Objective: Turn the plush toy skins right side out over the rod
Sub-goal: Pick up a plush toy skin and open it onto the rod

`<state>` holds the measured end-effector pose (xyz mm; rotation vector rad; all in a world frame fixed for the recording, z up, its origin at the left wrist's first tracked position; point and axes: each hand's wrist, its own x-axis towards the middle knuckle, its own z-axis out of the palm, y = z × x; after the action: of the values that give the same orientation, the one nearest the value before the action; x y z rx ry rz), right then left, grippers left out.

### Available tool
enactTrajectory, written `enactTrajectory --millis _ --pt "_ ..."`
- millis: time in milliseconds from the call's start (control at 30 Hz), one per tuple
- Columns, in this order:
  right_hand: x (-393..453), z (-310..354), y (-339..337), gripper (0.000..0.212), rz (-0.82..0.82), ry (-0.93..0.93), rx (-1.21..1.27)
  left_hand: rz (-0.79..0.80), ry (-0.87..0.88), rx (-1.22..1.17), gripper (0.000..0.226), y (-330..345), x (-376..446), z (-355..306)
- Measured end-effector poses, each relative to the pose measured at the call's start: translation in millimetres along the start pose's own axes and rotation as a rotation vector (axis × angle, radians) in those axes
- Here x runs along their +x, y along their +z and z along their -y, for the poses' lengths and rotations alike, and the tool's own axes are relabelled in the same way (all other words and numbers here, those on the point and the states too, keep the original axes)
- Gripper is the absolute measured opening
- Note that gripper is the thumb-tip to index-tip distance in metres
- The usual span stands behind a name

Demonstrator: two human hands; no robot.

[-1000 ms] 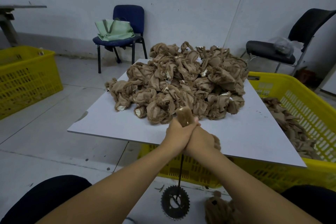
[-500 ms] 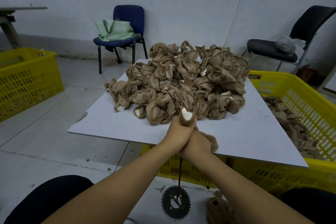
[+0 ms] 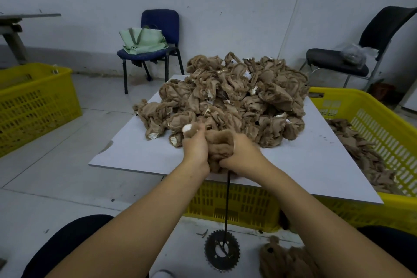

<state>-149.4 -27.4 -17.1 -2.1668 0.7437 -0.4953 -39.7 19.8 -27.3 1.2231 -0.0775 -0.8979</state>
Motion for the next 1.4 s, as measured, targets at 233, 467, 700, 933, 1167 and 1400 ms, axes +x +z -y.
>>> enactTrajectory --millis 233,467,700,933,1167,1400 --pt "10 -30 0 0.068 -0.015 0.245 -0.155 -0.009 1.318 1.035 0.017 -9 -12 -16" --pt "-11 -25 -3 0.034 -0.187 0.154 -0.091 0.442 0.988 1.389 0.031 -10 -20 -6" --pt "-7 -4 -14 0.032 -0.265 -0.055 0.042 0.395 0.763 0.766 0.029 8 1 -5" --pt "-5 -23 11 0.036 -0.229 0.225 0.285 0.275 0.642 0.761 0.037 3 12 37" --pt "-12 -12 -4 0.041 -0.353 -0.1 0.25 0.287 1.058 0.477 0.025 -4 -16 39" --pt "-5 -17 -2 0.063 -0.209 -0.067 -0.023 0.41 0.6 0.484 0.043 -11 -13 72"
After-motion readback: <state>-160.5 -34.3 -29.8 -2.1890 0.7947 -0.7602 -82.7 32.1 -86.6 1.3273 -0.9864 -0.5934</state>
